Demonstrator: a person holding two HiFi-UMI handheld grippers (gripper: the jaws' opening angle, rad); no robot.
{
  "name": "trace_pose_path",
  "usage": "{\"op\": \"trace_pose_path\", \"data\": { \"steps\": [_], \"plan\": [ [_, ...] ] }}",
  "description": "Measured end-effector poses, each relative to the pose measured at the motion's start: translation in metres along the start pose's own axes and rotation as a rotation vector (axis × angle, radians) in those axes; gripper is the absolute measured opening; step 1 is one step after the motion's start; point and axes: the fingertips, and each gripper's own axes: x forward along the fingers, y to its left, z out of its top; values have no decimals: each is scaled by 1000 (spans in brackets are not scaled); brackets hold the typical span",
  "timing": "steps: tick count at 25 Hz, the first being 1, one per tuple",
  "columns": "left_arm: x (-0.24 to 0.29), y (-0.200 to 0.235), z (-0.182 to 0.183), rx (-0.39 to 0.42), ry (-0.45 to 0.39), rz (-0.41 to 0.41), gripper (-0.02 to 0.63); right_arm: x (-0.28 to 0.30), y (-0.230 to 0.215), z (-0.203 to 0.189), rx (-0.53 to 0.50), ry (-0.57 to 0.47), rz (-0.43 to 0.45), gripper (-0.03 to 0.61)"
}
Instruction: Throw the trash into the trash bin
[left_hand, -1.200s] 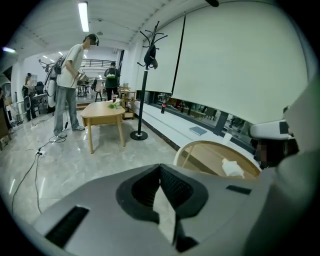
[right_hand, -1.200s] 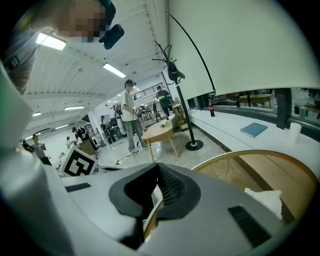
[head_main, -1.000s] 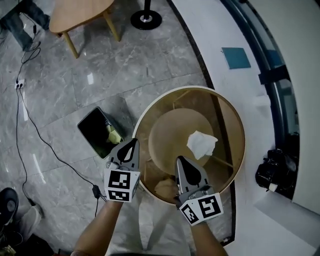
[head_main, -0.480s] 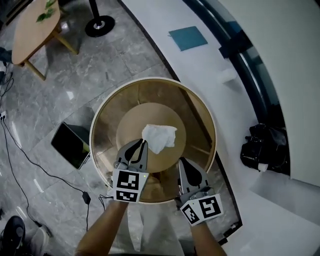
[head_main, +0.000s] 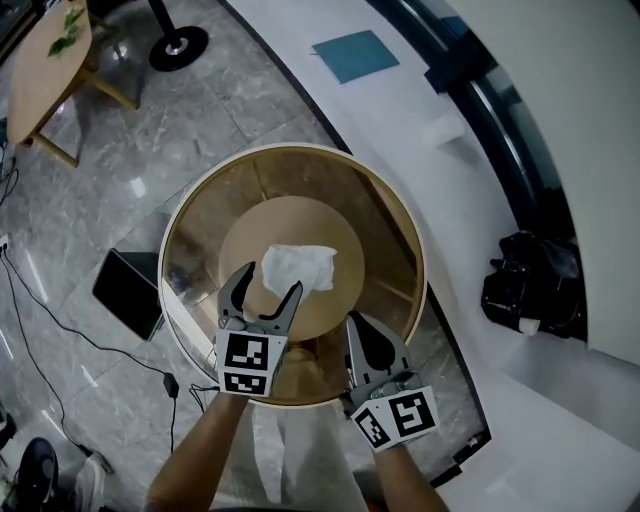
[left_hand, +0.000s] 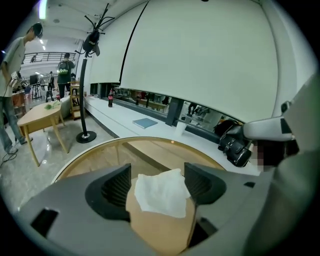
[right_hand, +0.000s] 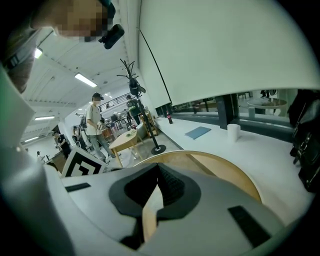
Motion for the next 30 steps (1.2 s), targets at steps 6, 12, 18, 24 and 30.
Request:
{"op": "trace_pose_path", "data": {
  "steps": [6, 12, 18, 24, 30],
  "plan": [
    [21, 4, -23, -17, 45, 8, 333, 10, -15, -15, 15, 30, -2, 17],
    [48, 3, -52, 38, 101, 8, 333, 25, -25, -35, 27, 51, 11, 17],
    [62, 9, -76, 35, 164, 35, 331, 34, -24, -45, 36, 76, 31, 17],
    [61, 16, -80, 18, 195, 49, 259, 38, -18, -43, 28, 87, 40, 17],
    [54, 19, -75, -4, 182, 45, 43, 43, -12, -43, 22, 92, 38, 17]
  ]
}}
